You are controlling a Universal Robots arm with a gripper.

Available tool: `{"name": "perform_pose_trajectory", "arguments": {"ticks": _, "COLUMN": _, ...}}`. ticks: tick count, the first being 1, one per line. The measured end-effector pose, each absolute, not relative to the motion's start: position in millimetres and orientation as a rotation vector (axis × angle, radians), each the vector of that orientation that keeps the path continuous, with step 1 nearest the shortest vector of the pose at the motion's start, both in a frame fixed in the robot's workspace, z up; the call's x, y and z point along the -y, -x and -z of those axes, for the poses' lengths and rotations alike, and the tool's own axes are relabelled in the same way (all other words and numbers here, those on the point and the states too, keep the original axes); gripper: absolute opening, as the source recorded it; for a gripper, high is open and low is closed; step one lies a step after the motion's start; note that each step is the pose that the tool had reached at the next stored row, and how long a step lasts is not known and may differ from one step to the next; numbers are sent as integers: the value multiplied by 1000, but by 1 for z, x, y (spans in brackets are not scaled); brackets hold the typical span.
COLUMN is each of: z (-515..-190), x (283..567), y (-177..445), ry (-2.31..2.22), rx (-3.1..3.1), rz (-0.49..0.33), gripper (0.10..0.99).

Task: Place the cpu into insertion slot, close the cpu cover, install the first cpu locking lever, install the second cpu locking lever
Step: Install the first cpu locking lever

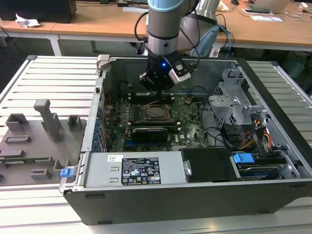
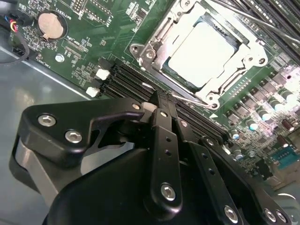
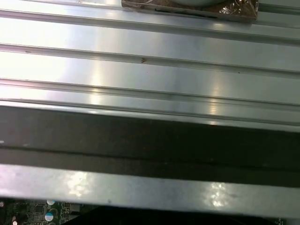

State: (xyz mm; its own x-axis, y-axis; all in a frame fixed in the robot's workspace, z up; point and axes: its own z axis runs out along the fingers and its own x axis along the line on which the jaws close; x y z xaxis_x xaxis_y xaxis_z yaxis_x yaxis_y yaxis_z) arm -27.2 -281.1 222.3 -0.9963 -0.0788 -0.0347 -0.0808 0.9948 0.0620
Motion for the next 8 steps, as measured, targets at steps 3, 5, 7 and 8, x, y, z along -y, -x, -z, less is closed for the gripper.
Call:
{"name": "perform_pose_trajectory", "arguments": {"ticks": 3, "z": -218, "x": 281, "y": 25, "ry": 124, "rx": -3105, "rz": -99, "gripper": 106}}
{"name": "perform_pose_trajectory", "arguments": {"ticks": 5, "z": -215, "x": 281, "y": 23, "ry": 124, "rx": -3105, "rz": -99, "gripper": 106}}
{"name": "perform_pose_trajectory", "arguments": {"ticks": 7, "z": -214, "x": 281, "y": 23, "ry": 124, "rx": -3105, "rz": -98, "gripper": 106}}
{"name": "perform_pose_trajectory", "arguments": {"ticks": 8, "z": -213, "x": 281, "y": 22, "ry": 124, "rx": -3105, "rz": -98, "gripper": 106}}
